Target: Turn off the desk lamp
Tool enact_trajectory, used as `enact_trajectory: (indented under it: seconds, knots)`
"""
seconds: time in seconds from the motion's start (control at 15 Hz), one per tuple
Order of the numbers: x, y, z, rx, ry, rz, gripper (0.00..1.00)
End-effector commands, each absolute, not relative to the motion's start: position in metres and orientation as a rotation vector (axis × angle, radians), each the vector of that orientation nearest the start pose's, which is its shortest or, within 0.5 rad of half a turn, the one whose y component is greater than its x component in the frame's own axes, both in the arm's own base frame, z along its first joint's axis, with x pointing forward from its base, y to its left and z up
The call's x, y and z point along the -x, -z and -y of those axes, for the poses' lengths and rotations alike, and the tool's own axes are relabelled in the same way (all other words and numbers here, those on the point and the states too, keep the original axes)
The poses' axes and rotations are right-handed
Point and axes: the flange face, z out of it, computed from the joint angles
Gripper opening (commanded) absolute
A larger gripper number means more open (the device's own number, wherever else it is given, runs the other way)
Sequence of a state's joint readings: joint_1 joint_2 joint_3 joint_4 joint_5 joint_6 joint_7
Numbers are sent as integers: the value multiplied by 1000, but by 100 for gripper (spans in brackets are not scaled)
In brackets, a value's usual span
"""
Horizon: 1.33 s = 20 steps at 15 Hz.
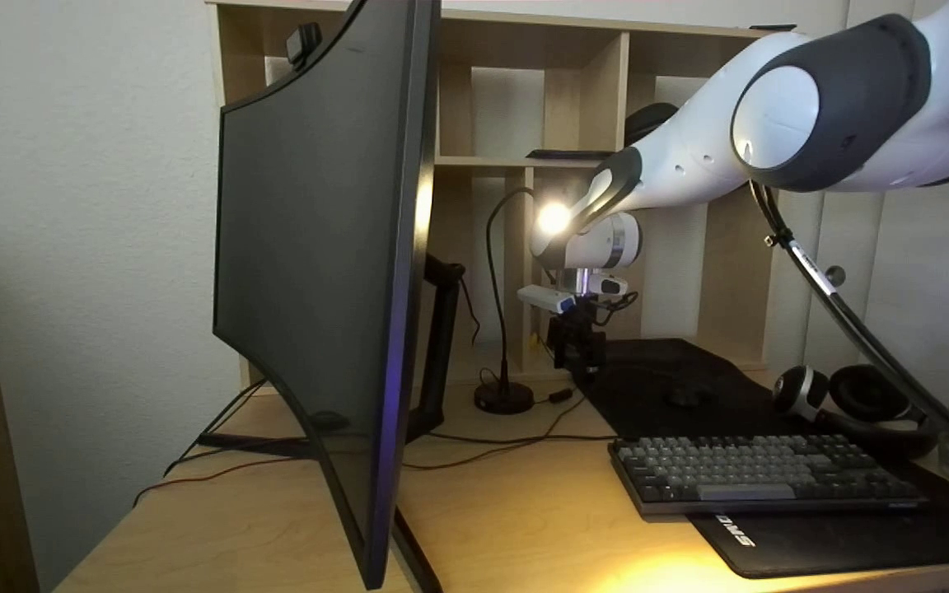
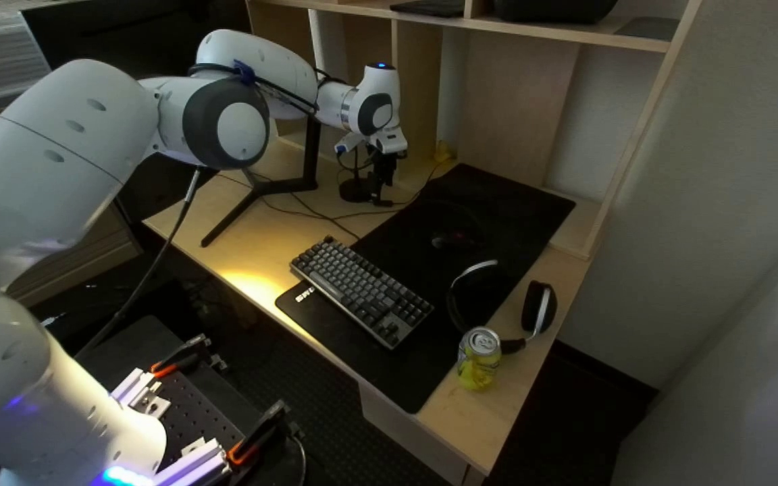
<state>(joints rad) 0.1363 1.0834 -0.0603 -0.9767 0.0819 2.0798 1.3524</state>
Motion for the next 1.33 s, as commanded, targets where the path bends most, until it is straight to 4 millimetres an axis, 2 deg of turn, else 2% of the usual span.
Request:
enact_trajectory:
  seconds: [0.0,0.4,0.47,1.27]
  knots:
    - [-781,-173,-82,2541,-8,-1816,100]
    - [-782,-149,-84,2566,23,-1737,100]
    - [-779,-151,-84,2555,5,-1780,100]
    - [-775,-135,-90,2617,15,-1812,100]
